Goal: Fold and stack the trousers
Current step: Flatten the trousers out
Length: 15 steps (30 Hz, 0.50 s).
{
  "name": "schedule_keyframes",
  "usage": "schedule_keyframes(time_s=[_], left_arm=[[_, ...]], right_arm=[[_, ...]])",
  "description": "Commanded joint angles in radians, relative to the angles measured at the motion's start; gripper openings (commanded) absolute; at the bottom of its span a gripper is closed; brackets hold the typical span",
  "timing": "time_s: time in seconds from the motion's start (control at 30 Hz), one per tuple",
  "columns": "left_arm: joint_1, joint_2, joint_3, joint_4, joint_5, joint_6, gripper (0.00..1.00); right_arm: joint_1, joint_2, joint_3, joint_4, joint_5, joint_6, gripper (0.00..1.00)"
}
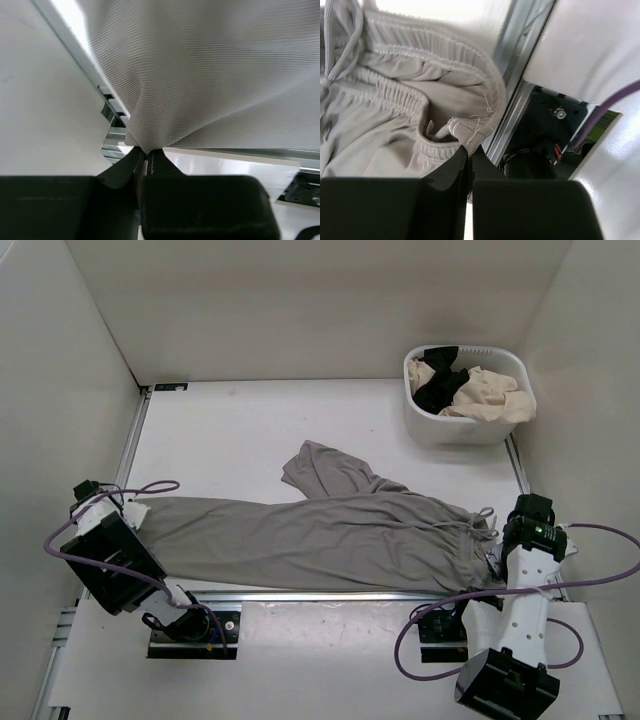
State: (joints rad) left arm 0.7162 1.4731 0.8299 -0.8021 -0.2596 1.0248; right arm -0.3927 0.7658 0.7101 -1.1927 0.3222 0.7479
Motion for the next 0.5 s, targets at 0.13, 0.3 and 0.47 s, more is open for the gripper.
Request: schedule_keyframes(time_s=[0.13, 0.3, 0.47], left_arm=[[0.072, -0.05, 0.011, 0.041, -0.021, 0.063, 0.15], [0.092, -0.05, -0.015, 0.041, -0.04, 0.084, 0.41], [0.123, -0.069, 0.04, -0.02, -0.014, 0.093, 0.45]], right_arm=[[-0.003, -0.053, 0.08, -0.1, 0.178, 0.114, 0.03], [-0.003, -0.062, 0.094, -0.111, 0.19, 0.104, 0.68], [-0.003, -0.085, 0.209, -0.012, 0.164, -0.062, 0.68]])
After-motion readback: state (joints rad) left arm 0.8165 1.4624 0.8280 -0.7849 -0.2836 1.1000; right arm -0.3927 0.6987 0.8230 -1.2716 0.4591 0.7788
